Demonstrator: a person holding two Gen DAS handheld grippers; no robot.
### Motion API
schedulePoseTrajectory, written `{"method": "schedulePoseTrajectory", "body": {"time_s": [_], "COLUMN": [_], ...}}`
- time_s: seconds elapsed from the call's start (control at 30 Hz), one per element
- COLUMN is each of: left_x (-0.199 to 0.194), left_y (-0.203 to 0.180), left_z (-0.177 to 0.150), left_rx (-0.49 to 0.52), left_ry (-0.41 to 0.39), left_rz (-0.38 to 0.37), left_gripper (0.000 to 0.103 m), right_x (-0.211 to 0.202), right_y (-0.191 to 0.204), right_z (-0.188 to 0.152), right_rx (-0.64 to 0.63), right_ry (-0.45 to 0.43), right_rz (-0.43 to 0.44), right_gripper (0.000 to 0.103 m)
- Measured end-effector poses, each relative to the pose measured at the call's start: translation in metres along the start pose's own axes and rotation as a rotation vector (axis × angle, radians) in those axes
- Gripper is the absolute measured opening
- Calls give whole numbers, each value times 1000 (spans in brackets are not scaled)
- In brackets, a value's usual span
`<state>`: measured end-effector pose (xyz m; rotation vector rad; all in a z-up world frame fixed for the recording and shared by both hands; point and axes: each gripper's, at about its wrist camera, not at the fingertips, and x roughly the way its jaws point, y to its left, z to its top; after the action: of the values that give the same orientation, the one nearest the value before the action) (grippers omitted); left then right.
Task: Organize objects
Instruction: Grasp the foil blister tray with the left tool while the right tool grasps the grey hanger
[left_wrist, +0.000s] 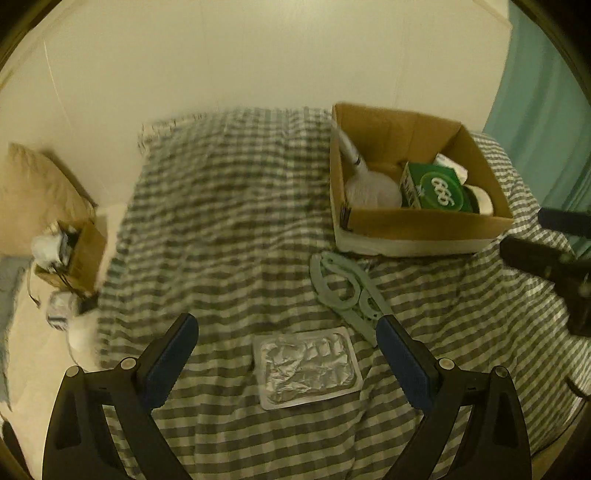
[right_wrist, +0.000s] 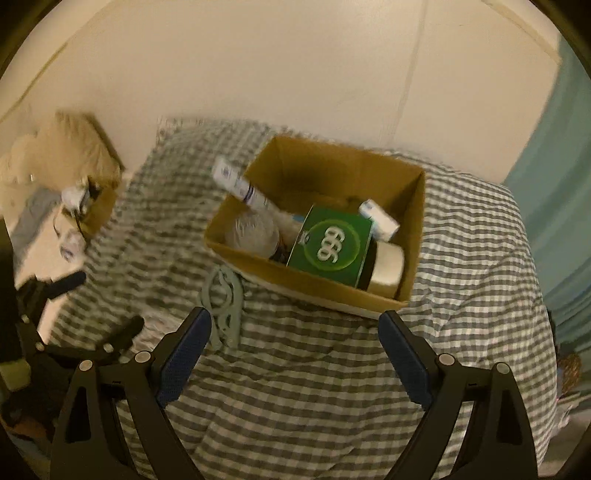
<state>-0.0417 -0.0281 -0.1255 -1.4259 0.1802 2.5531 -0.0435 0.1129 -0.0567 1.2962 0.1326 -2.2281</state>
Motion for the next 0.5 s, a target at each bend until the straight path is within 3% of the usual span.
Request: {"method": "schedulePoseTrajectory", "body": {"time_s": [0.33, 0.5], "left_x": [54, 81], "left_y": [-15, -13], "left_z": [-15, -32], "left_rx": [-9, -24], "left_ry": [143, 236], "left_rz": [-12, -3], "left_gripper": [99, 99], "right_x": [38, 55], "right_y": [15, 16], "right_z": [12, 11], "right_rx": [-86, -66], "right_ry": [19, 74], "right_rz": [3, 24], "right_gripper": [92, 92]}}
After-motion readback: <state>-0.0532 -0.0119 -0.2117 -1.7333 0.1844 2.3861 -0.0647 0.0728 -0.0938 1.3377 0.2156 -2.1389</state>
